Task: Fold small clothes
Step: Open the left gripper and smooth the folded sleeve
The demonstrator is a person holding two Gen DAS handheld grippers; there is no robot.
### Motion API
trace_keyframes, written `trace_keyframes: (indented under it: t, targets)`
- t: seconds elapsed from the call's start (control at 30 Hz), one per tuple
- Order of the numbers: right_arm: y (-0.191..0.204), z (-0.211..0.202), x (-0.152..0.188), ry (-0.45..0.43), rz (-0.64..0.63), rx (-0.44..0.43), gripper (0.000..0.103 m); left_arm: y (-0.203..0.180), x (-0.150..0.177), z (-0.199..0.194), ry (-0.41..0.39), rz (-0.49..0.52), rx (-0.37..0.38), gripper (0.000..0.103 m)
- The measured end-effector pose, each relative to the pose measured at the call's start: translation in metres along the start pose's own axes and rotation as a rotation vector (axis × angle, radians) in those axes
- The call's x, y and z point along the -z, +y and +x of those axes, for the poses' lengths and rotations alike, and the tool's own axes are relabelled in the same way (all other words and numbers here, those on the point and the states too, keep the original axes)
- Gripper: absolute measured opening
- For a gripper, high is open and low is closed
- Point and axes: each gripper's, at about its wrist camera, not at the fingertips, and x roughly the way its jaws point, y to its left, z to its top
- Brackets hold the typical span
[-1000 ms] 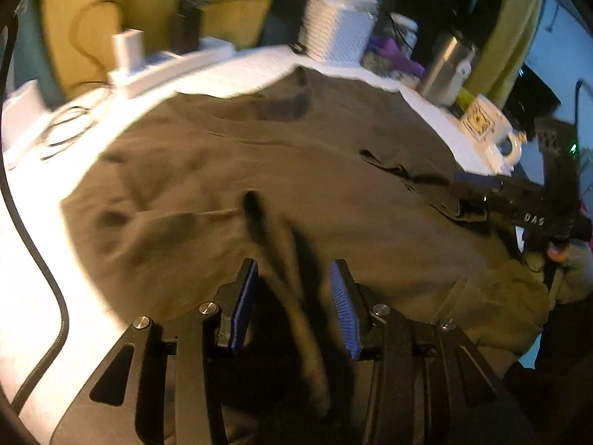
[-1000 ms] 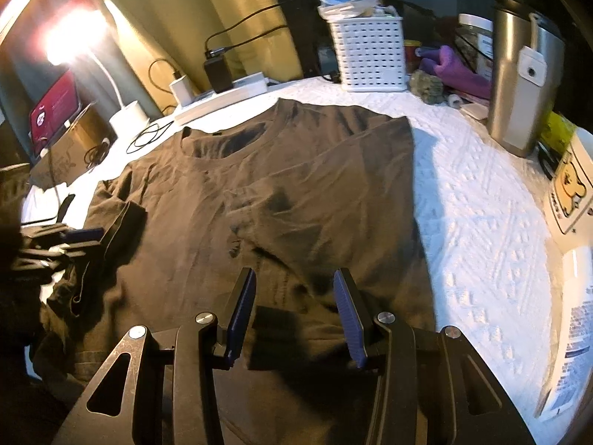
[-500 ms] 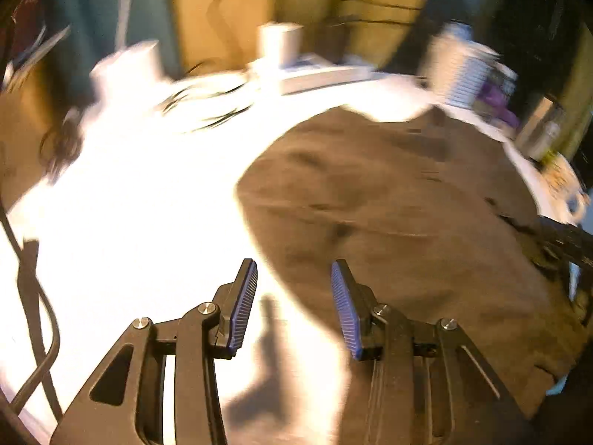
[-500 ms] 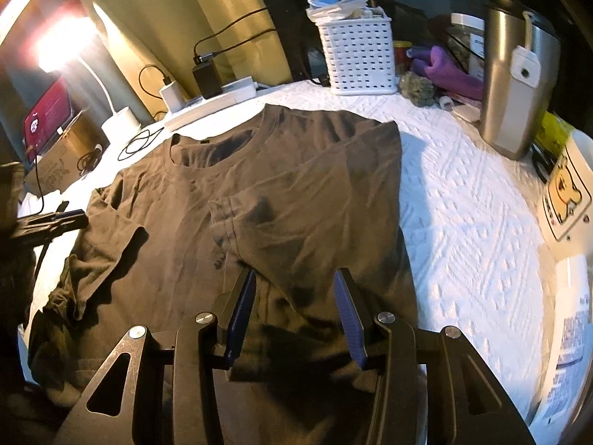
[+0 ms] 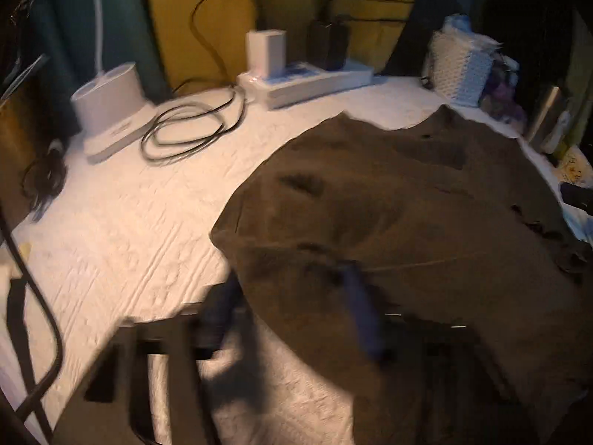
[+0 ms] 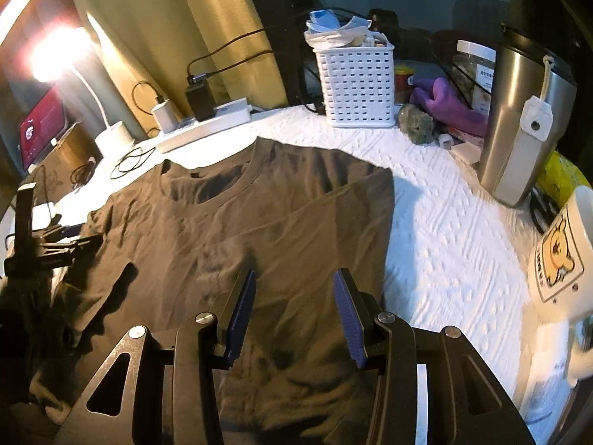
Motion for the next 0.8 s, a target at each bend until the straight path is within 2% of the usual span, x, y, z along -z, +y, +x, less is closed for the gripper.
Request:
trace_keyframes:
  t: [0.03, 0.13, 0.23, 0.33, 0.47, 0.6, 0.63, 0.7, 0.73, 0.77, 0.8]
  targets:
    - [-0.001, 0.002, -0.003, 0.000, -0.001, 0.001, 0.046, -0.001, -0.002, 0.001, 0.000, 0.005, 0.017, 0.014]
    - [0.000, 0.007, -0.011, 0.001, -0.008, 0.007, 0.046, -0.008, -0.005, 0.001, -0.017, 0.052, -0.066, 0.009]
    - [0.003, 0.010, -0.015, -0.002, -0.017, 0.000, 0.046, -0.002, -0.003, 0.001, -0.033, 0.075, -0.196, 0.008]
    - [0.007, 0.016, -0.016, 0.010, -0.027, -0.010, 0.046, 0.012, 0.000, 0.001, -0.030, 0.049, -0.165, 0.009]
    - [0.010, 0.022, -0.016, 0.023, -0.030, -0.013, 0.046, 0.004, -0.001, 0.003, -0.034, 0.085, -0.205, 0.010]
    - [0.012, 0.014, -0.013, 0.010, -0.028, -0.011, 0.046, 0.005, -0.001, -0.005, -0.029, 0.046, -0.179, 0.012]
    - [0.011, 0.011, -0.012, 0.008, -0.027, -0.007, 0.046, 0.005, 0.000, -0.011, -0.043, 0.036, -0.168, 0.014]
    - [0.009, 0.007, -0.009, 0.004, -0.022, 0.001, 0.046, 0.003, 0.003, -0.020, -0.060, 0.024, -0.152, 0.027]
    - [0.008, 0.004, -0.008, 0.002, -0.018, 0.004, 0.046, 0.002, 0.004, -0.026, -0.070, 0.019, -0.142, 0.039]
    - [0.007, 0.002, -0.006, -0.001, -0.015, 0.008, 0.046, 0.001, 0.006, -0.032, -0.083, 0.017, -0.134, 0.046]
    - [0.006, -0.001, -0.004, -0.004, -0.012, 0.010, 0.046, -0.001, 0.007, -0.037, -0.093, 0.017, -0.131, 0.048]
